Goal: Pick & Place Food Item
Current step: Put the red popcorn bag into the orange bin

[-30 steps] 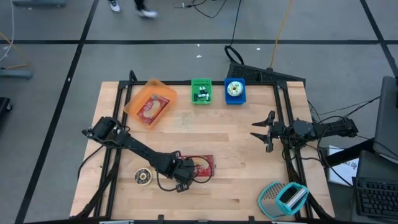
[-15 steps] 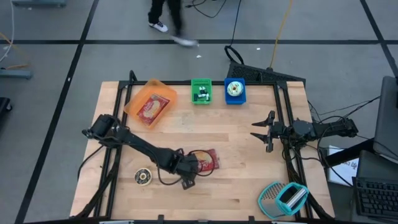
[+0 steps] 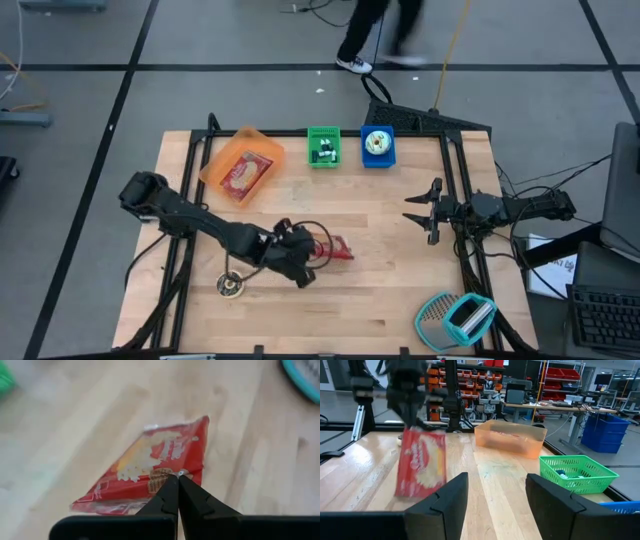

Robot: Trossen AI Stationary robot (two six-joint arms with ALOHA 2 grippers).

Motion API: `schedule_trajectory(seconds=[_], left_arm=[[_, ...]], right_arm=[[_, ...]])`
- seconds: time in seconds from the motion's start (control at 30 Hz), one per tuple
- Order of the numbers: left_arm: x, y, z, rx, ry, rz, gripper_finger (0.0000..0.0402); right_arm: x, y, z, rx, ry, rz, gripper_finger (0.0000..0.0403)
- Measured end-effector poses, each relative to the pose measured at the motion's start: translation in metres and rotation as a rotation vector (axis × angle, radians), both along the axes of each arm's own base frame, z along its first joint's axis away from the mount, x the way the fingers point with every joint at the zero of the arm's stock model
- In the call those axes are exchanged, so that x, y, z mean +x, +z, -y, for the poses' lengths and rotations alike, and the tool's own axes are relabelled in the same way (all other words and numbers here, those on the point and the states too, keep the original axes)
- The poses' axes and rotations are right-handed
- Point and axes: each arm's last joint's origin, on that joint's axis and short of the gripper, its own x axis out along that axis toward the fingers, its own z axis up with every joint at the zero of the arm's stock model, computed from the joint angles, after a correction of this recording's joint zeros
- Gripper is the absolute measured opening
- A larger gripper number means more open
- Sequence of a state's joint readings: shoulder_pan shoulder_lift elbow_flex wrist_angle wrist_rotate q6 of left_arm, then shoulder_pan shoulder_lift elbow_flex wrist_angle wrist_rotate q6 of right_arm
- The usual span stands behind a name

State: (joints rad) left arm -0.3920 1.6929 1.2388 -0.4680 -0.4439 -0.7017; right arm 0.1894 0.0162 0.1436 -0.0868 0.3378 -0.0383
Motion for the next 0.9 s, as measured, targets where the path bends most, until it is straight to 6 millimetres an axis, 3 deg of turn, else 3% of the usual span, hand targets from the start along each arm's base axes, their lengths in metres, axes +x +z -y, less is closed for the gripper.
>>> schedule_trajectory(seconds=[0.4,0.9], left_arm=[[-0.023,0.044,-0.018,0.194,0.189,0.161,0.0],[-0.065,0.055,-0.044,0.385,0.514,0.13,0.0]], right_arm=[[0.0,0.0,0.0,0.0,0.0,0.0,0.0187],[0.0,0.0,0.0,0.0,0.0,0.0,0.0187]])
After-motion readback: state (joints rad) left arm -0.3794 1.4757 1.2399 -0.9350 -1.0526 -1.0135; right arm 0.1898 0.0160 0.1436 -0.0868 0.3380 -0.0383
